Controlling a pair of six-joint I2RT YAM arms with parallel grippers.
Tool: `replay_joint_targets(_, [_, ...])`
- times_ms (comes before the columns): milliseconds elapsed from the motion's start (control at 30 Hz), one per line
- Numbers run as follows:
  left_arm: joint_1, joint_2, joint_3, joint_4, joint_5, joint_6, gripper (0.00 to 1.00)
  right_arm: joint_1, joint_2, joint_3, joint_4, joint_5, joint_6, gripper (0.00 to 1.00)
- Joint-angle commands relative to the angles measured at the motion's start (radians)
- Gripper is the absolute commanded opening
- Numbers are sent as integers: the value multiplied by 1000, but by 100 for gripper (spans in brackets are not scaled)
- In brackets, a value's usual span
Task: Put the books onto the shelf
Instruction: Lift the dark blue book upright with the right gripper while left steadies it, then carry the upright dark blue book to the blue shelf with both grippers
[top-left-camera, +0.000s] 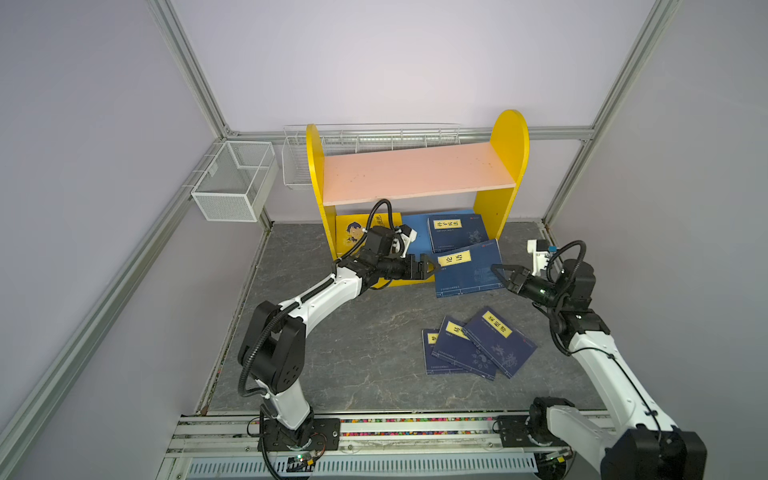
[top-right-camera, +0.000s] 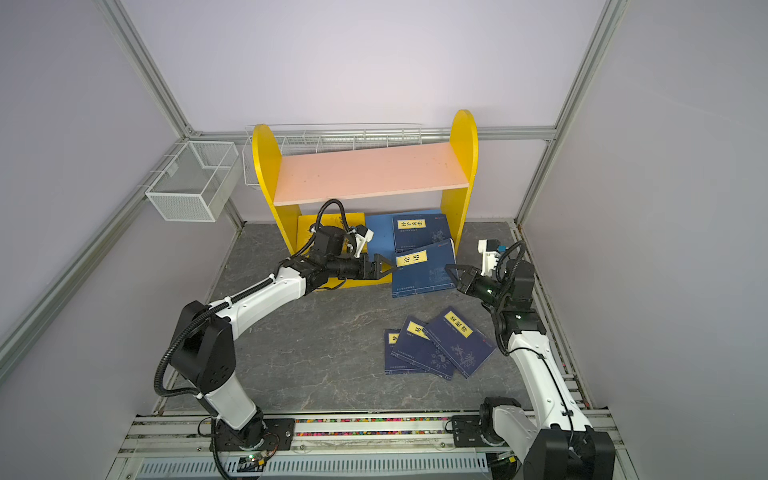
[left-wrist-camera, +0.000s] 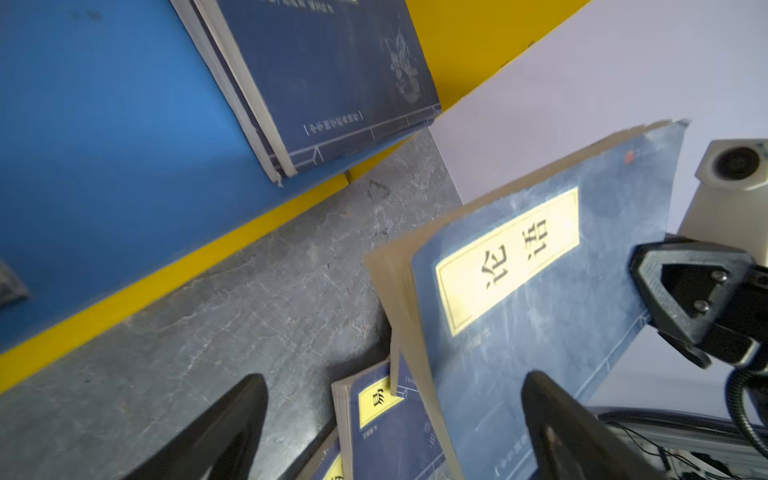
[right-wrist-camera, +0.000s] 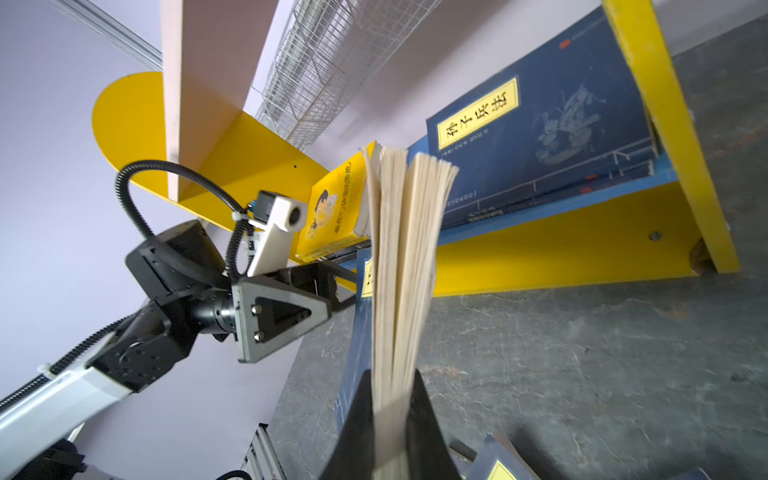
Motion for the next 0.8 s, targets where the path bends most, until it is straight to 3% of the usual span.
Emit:
replay_joint_targets(0, [-2,-8,0,99,78,-51,95,7,33,36,206,-65,105,6])
replay_joint_targets(100, [-2,-6,-6,141,105,-62,88,20,68,29,314,-56,172,6])
replay_joint_targets(300, [-2,10,-5,200,138,-95,60,79,151,44,452,-34,252,6])
replay_joint_targets(367, [-2,6,-9,219,148,-104,45,94,170,50,446,-23,247,6])
replay_joint_targets(467, [-2,-10,-26,247,143,-110,14,102,183,56,392,20,229,11])
replay_joint_targets(500, [-2,-17,-31,254,134,-111,4,103,181,56,367,47,226,17])
replay_joint_targets(533, [-2,-24,-37,262,122,-111,0,104,174,57,323,80,220,32])
replay_joint_targets(633, [-3,-45,-68,357,87,-157,0,125,146,46,254,154,195,62])
replay_joint_targets(767, [-2,-40,-101,544,58,-271,0,176,128,36,215,211,188,76])
